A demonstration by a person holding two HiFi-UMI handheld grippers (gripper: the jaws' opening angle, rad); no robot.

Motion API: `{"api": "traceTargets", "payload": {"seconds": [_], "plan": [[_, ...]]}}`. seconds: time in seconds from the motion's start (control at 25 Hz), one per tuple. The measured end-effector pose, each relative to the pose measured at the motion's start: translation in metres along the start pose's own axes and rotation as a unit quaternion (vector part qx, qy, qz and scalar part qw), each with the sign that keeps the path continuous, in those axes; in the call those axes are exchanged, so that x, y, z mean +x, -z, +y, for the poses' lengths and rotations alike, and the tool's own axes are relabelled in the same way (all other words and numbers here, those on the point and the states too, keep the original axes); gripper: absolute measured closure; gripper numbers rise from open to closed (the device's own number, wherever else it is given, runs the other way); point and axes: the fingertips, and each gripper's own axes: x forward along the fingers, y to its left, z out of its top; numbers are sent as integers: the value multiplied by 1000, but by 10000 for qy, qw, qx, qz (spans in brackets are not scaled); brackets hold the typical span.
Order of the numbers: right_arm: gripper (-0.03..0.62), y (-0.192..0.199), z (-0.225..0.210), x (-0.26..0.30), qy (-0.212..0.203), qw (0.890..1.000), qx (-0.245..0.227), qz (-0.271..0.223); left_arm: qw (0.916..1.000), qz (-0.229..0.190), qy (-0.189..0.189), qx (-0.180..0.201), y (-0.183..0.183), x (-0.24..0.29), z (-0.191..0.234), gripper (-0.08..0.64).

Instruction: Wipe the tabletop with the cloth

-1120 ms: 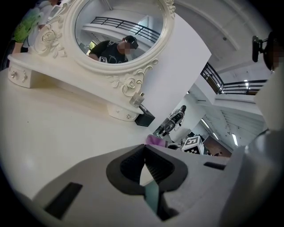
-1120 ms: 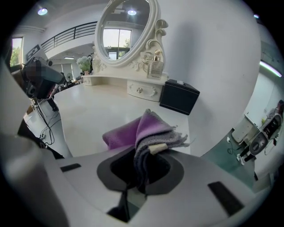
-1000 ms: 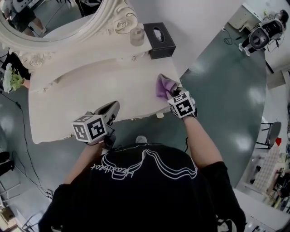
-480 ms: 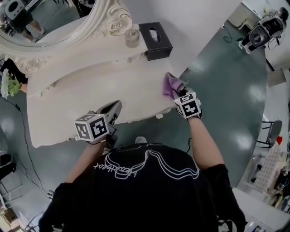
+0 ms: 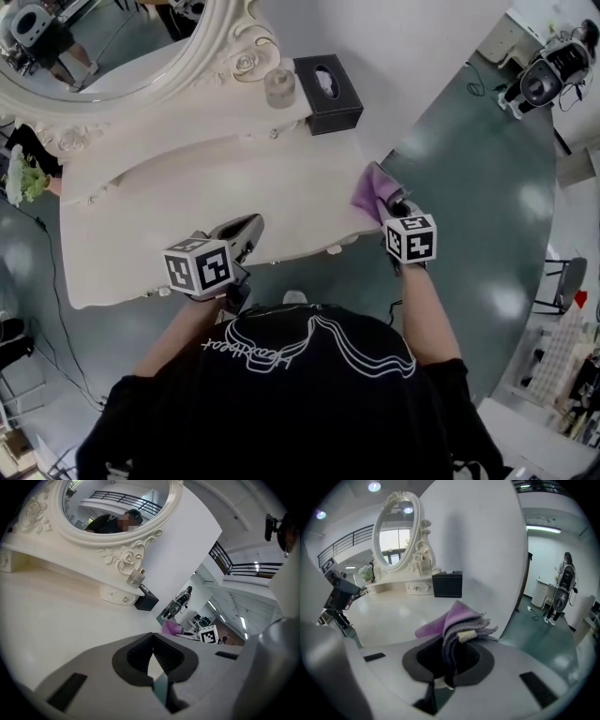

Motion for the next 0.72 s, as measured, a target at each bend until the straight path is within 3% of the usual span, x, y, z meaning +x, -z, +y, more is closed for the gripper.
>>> {"api": "traceTargets", "payload": {"seconds": [0.24, 0.48, 0.72], "plan": [[545, -53, 52, -55, -727, 9900, 363, -1155, 9984, -358, 365, 237, -29, -28, -28, 556], [545, -117, 136, -112, -1645, 9580, 656, -2256, 9935, -733, 695, 519, -55, -80, -51, 556], [545, -145, 206, -135, -2293, 9345, 586, -2657, 9885, -979, 812, 823, -63, -126, -58, 555]]}}
